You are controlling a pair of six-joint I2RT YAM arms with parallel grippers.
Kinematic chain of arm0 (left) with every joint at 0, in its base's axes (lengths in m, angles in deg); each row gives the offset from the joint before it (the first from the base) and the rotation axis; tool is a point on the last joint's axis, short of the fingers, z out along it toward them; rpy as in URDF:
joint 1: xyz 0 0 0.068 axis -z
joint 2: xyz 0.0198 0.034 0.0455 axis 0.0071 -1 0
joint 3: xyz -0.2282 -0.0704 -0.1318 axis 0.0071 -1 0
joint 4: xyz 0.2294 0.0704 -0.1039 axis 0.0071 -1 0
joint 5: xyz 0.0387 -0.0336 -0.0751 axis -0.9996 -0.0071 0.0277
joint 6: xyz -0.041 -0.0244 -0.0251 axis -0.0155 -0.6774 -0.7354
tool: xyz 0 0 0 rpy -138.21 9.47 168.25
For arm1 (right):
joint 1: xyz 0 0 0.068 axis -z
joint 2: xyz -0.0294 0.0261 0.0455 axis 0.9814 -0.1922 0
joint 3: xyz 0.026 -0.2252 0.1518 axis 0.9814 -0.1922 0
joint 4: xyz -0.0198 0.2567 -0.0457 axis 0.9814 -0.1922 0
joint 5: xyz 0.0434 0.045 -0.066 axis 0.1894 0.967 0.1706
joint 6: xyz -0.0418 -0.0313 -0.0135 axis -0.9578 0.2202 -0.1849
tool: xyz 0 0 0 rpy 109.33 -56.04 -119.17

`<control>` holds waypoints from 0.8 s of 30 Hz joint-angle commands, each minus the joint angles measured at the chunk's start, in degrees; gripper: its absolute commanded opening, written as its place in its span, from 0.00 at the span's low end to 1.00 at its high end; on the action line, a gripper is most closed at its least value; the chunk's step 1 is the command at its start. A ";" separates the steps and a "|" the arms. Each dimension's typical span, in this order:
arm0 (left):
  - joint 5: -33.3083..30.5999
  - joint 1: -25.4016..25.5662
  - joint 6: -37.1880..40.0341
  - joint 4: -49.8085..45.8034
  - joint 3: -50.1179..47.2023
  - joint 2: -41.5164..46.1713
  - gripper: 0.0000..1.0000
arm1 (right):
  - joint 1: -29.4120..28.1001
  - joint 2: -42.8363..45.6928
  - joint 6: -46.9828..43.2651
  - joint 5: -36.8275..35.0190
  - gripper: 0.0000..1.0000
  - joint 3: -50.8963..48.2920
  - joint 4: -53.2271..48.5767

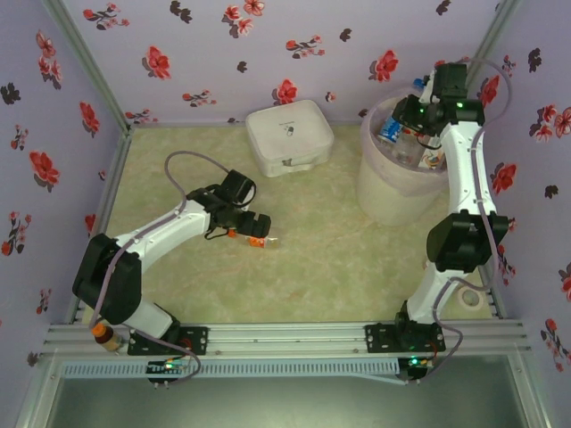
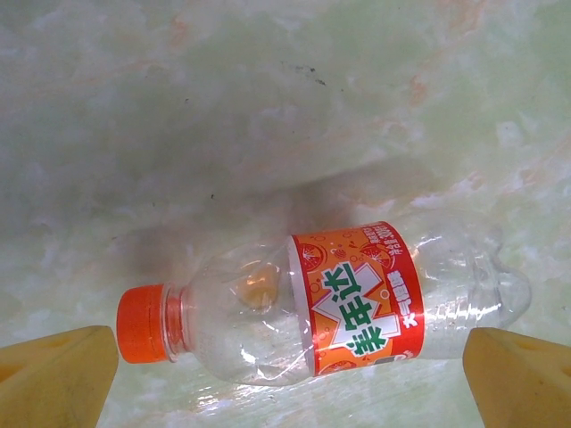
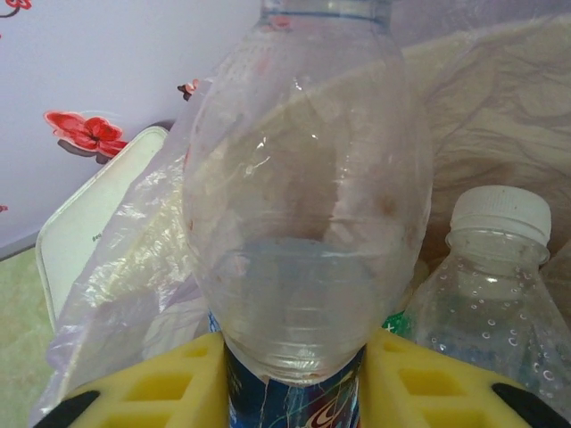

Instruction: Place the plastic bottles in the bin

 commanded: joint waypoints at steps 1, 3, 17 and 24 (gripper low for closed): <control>-1.42 0.38 1.93 -0.91 0.38 0.81 1.00 | 1.03 1.00 -0.09 -0.55 0.35 4.46 -5.32; -1.44 0.38 1.93 -0.90 0.64 0.46 1.00 | 1.59 2.39 0.21 -0.15 0.34 5.96 -6.12; -1.33 0.68 3.03 -1.85 1.04 0.13 1.00 | 4.75 1.20 -0.10 8.71 0.31 5.27 -14.04; -1.32 0.73 2.90 -1.69 1.13 -0.23 1.00 | 4.49 1.50 -0.44 5.08 0.34 -5.59 -8.44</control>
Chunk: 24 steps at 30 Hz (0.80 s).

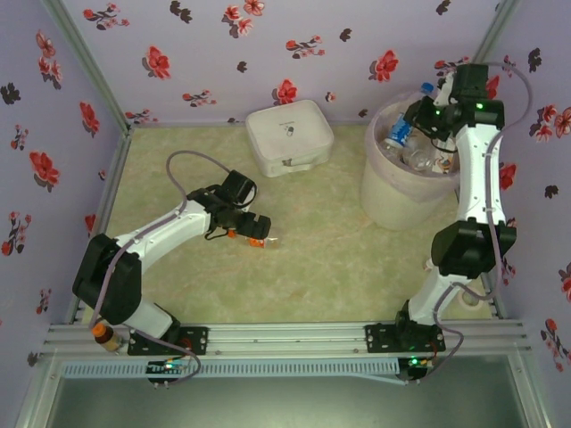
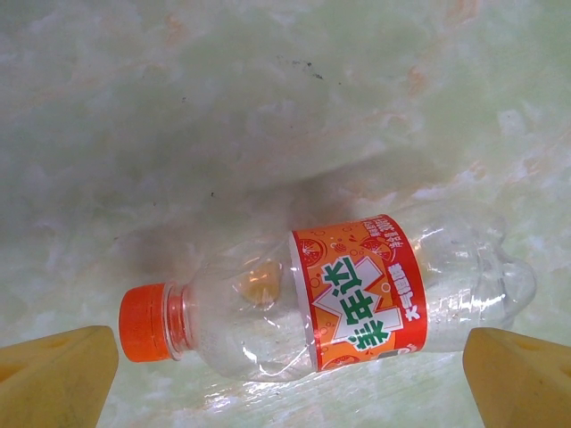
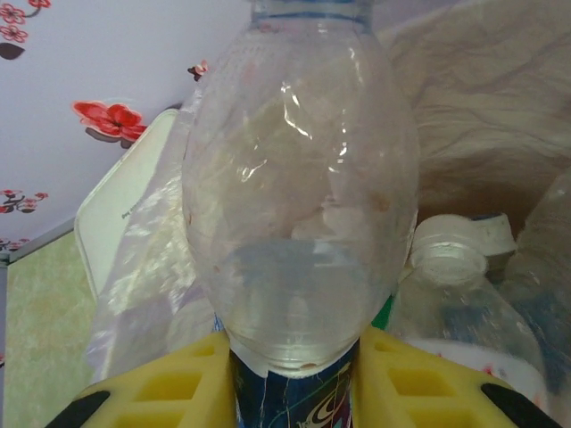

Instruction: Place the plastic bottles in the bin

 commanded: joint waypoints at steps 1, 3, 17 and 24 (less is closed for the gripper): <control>-1.21 0.51 1.46 -1.23 1.22 -0.39 1.00 | 0.01 -0.67 -1.03 -2.17 0.35 -5.82 -2.47; -1.12 0.52 1.72 -1.23 1.48 -0.86 1.00 | -0.15 0.20 -0.50 -2.78 0.38 -8.28 -0.33; 1.13 2.40 14.94 -8.32 5.76 -1.24 1.00 | 1.05 5.31 -1.96 -7.65 0.87 7.26 -7.24; 4.30 5.22 25.10 -9.12 4.45 -2.99 1.00 | 2.29 11.69 -2.54 -8.03 0.87 3.52 -7.64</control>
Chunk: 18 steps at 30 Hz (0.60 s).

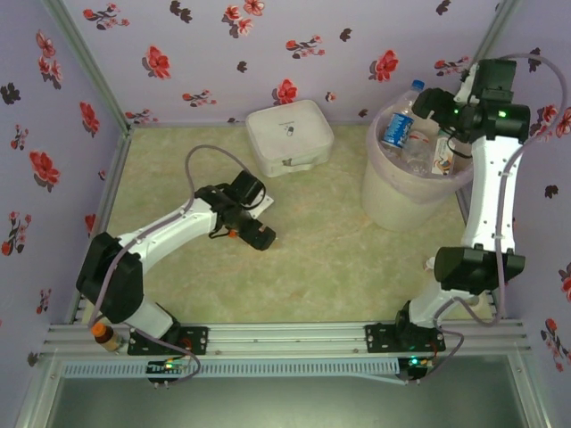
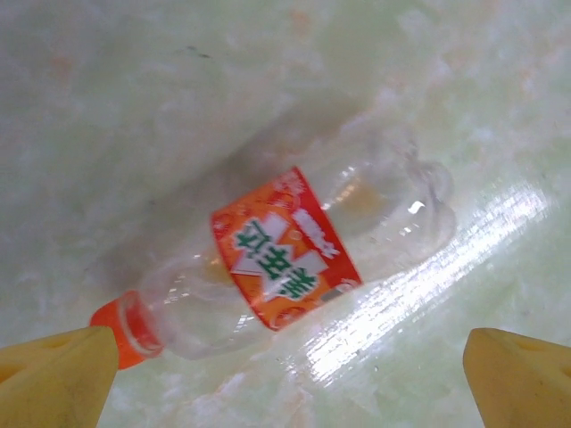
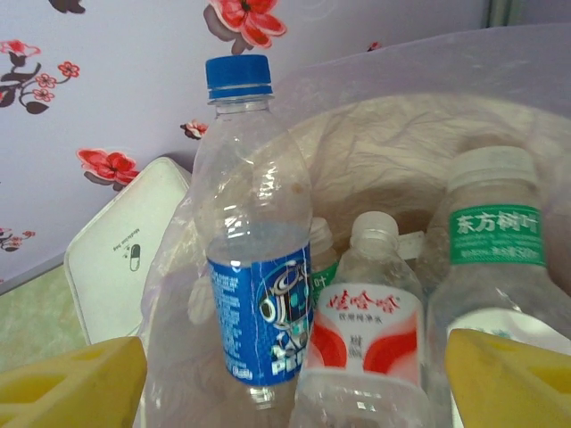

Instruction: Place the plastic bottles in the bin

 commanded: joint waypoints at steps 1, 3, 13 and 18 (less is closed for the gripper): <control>2.29 1.00 8.77 -1.55 -0.34 -1.76 1.00 | 0.69 4.14 -1.30 -1.39 0.87 -2.10 -1.86; 2.51 0.98 11.79 -0.37 -1.32 -2.24 1.00 | 0.95 6.11 -1.31 -1.24 0.87 -3.30 -1.95; -0.14 0.98 17.17 3.21 -2.84 -8.64 0.99 | 1.42 14.64 -1.09 0.07 0.86 -10.20 -0.24; -0.84 0.98 16.87 3.99 -1.51 -11.72 0.84 | 1.49 15.96 -0.64 1.71 0.87 -12.88 0.90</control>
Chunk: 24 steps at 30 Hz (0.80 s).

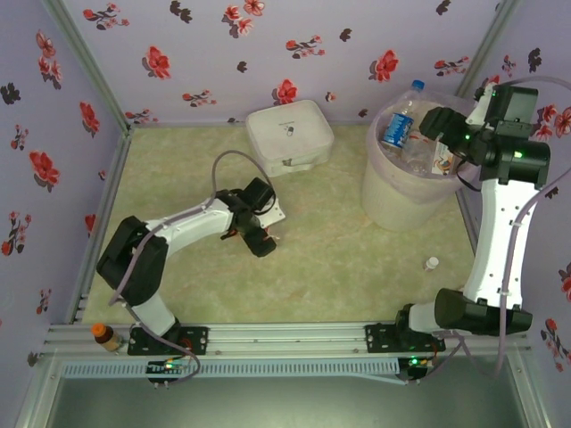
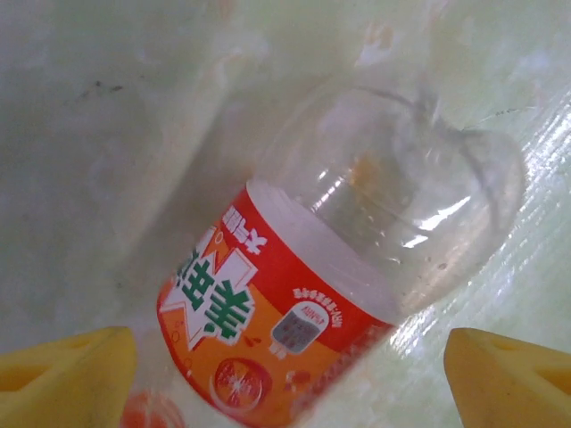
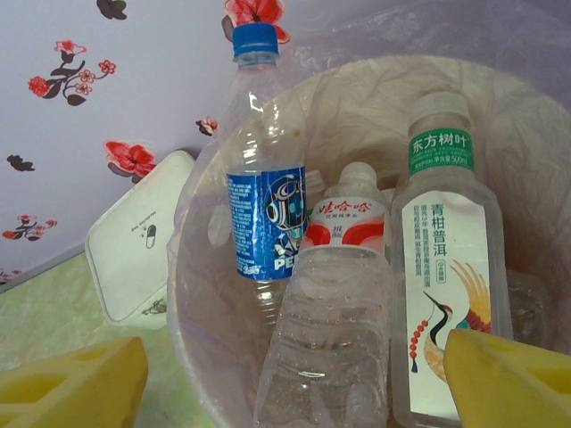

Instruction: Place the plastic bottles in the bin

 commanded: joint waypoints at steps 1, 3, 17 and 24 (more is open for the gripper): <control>0.41 0.10 0.59 -2.31 -0.22 -3.26 0.81 | 0.39 0.87 -0.25 1.56 0.86 -2.05 1.76; -0.36 0.10 0.50 -2.73 0.05 -4.26 0.76 | 0.39 1.39 -0.14 1.69 0.87 -3.22 2.42; -2.98 -1.77 -4.64 -1.74 1.52 -3.49 0.55 | 0.40 5.90 3.58 8.79 0.86 -9.80 9.96; 1.69 -5.55 -11.97 1.67 1.73 5.29 0.46 | 0.16 10.30 6.88 21.98 0.86 -15.46 20.03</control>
